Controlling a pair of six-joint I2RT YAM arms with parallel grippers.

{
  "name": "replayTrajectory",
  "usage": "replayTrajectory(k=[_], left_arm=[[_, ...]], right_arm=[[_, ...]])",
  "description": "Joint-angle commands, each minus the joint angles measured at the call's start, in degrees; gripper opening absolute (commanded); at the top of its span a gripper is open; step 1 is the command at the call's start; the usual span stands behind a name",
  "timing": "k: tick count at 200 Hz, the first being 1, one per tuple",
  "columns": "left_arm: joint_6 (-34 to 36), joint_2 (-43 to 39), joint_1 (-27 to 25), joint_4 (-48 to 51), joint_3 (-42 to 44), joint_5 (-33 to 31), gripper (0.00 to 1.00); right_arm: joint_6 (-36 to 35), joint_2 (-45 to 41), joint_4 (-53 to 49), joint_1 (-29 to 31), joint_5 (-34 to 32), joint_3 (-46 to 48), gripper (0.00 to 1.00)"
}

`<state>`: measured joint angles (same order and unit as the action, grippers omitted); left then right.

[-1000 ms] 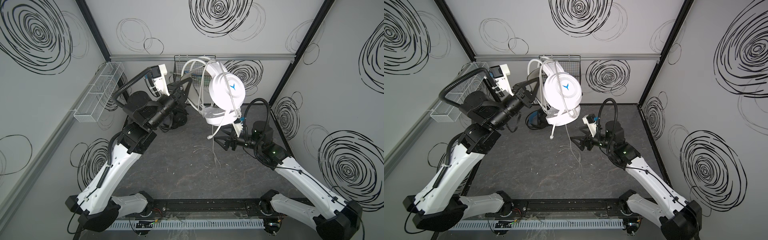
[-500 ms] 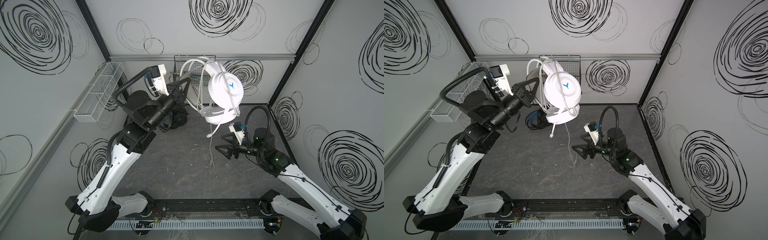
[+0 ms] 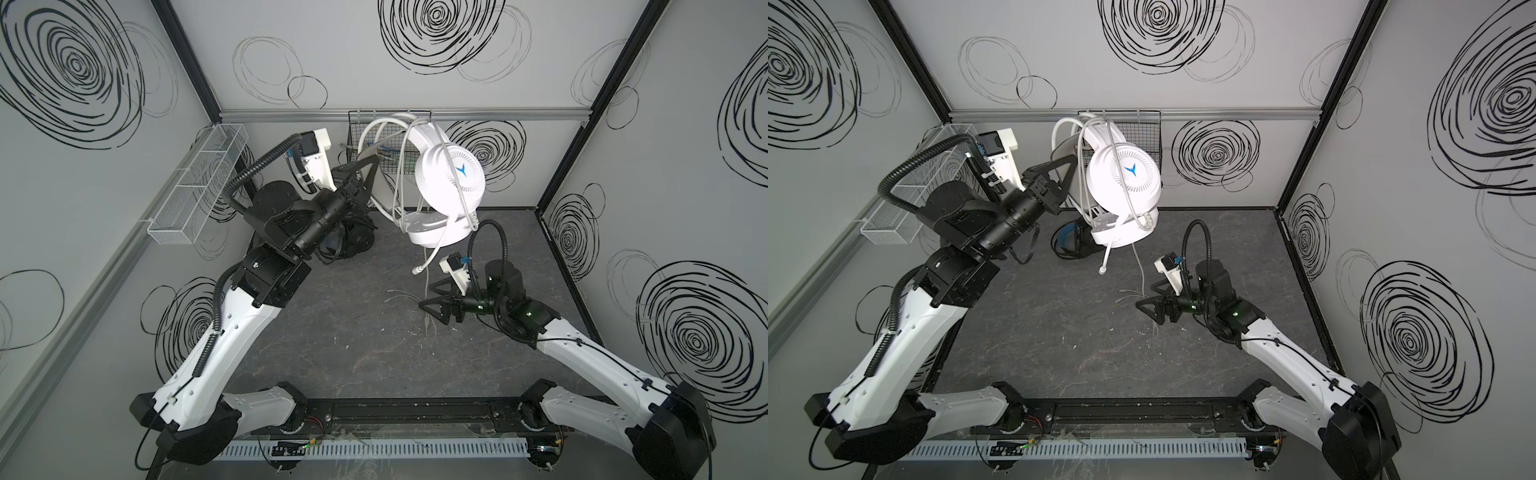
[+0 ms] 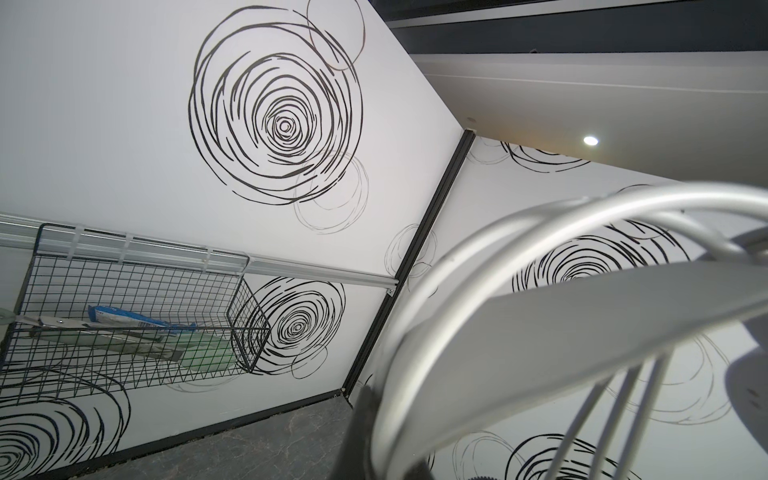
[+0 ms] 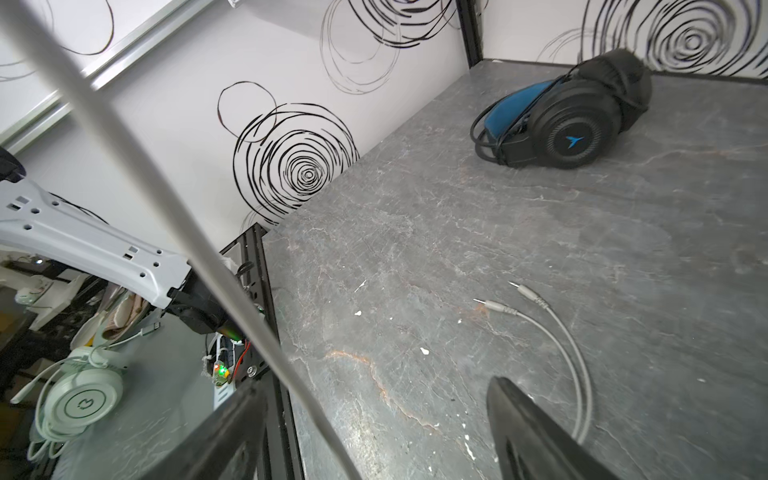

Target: Wrap the headphones

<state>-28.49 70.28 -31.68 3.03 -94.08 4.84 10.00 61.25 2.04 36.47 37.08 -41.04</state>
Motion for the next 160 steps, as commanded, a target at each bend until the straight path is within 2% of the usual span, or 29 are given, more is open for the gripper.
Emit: replayTrajectory(k=[1,44,62,90,107,136,160], left_arm=[[-0.9,-1.8,0.7,-5.4,-0.4,-1.3,0.0],[-2.3,-2.1,3.1,-5.3,1.2,-2.4,0.0],[-3.1,-2.3,4.7,-5.4,1.9,-2.6,0.0],[-3.3,-2.2,5.8,-4.5,1.9,-4.2,0.0],[-3.7,-2.2,6.5,-4.3,2.0,-4.8,0.0],[-4.5,-2.2,7.7,-2.8,2.4,-6.5,0.0],[-5.1,-2.4,9.0,-1.2,3.0,-8.6,0.0]], right_arm=[[1.3,2.0,4.2,1.9,3.2,0.5,0.84],[1.4,3.0,5.4,3.0,3.0,2.1,0.74],[1.5,3.7,5.7,3.0,3.3,2.5,0.61],[1.0,4.7,5.5,2.9,3.6,2.5,0.3],[0.3,5.0,4.8,2.9,3.4,2.4,0.17],[-1.1,4.9,2.1,3.0,2.3,1.4,0.0],[-2.3,3.2,-0.7,3.1,1.0,0.6,0.0]])
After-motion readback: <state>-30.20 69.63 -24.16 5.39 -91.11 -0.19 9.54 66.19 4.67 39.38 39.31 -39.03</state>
